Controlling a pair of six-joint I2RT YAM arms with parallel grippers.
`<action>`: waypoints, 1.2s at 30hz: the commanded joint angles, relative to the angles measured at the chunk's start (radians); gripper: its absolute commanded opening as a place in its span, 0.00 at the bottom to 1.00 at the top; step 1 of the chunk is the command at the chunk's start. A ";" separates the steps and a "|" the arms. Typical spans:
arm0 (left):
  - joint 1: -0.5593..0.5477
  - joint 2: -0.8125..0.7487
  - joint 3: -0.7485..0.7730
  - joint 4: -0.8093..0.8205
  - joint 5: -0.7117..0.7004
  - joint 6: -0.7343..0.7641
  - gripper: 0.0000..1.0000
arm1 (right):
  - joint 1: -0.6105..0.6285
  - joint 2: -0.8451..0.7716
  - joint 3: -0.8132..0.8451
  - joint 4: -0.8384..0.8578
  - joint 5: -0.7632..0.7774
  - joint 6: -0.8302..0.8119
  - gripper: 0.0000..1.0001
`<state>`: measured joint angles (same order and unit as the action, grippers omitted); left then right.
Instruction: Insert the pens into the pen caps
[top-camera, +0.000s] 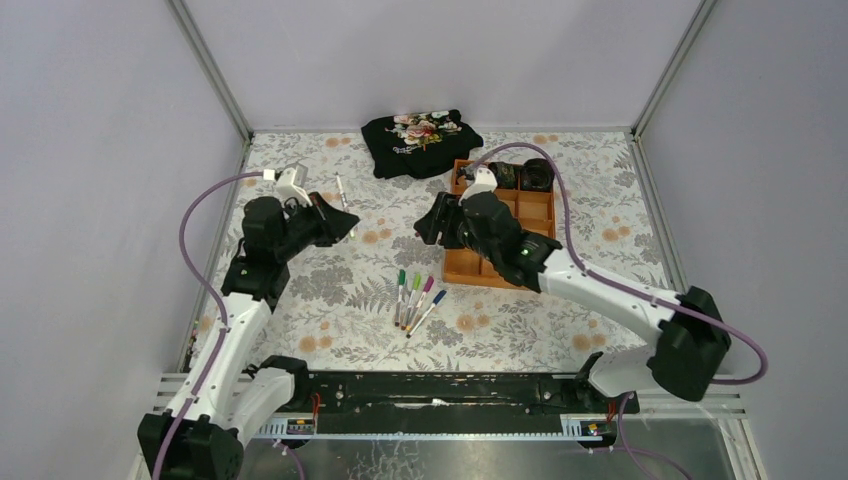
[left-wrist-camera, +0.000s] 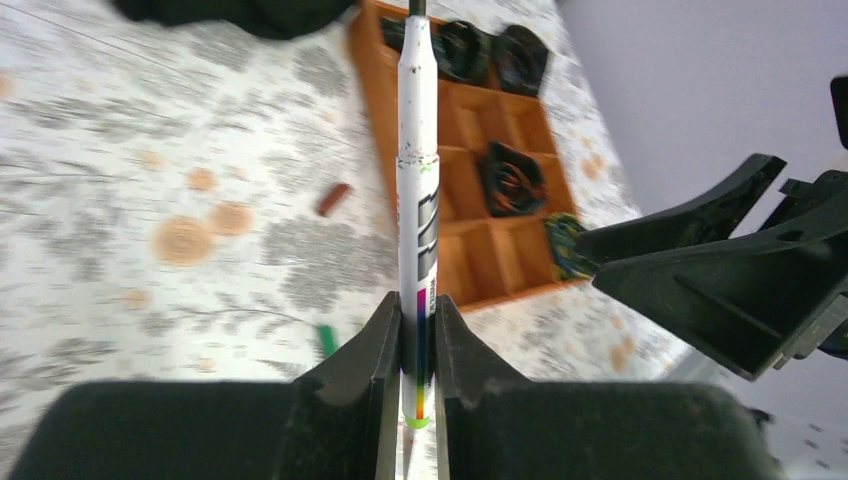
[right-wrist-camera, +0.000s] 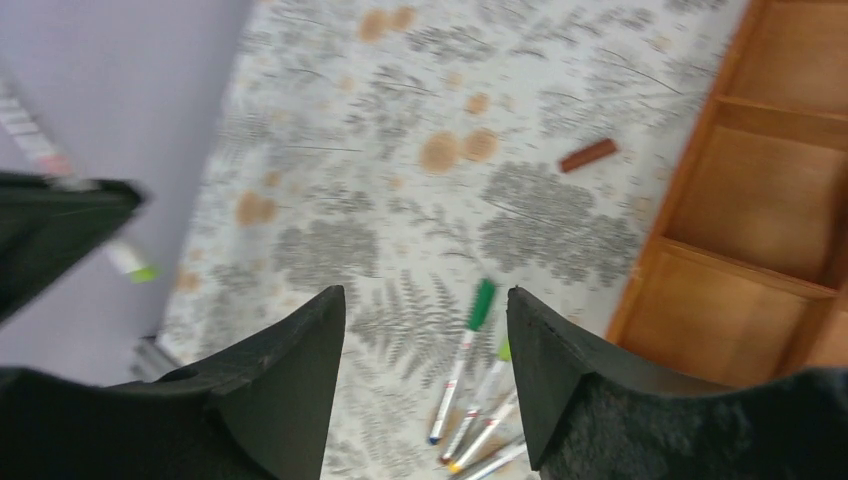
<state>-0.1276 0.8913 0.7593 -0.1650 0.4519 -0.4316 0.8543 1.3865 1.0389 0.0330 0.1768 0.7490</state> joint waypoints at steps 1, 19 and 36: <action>0.019 -0.019 0.039 -0.043 -0.017 0.128 0.00 | -0.028 0.135 0.071 -0.056 0.058 -0.041 0.68; 0.018 -0.070 -0.027 0.015 -0.168 0.152 0.00 | -0.107 0.636 0.392 -0.058 -0.006 -0.066 0.63; 0.019 -0.072 -0.030 0.015 -0.181 0.149 0.00 | -0.110 0.796 0.540 -0.150 0.041 -0.067 0.50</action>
<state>-0.1139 0.8352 0.7395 -0.1947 0.2878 -0.2947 0.7486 2.1532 1.5055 -0.0914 0.1871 0.6968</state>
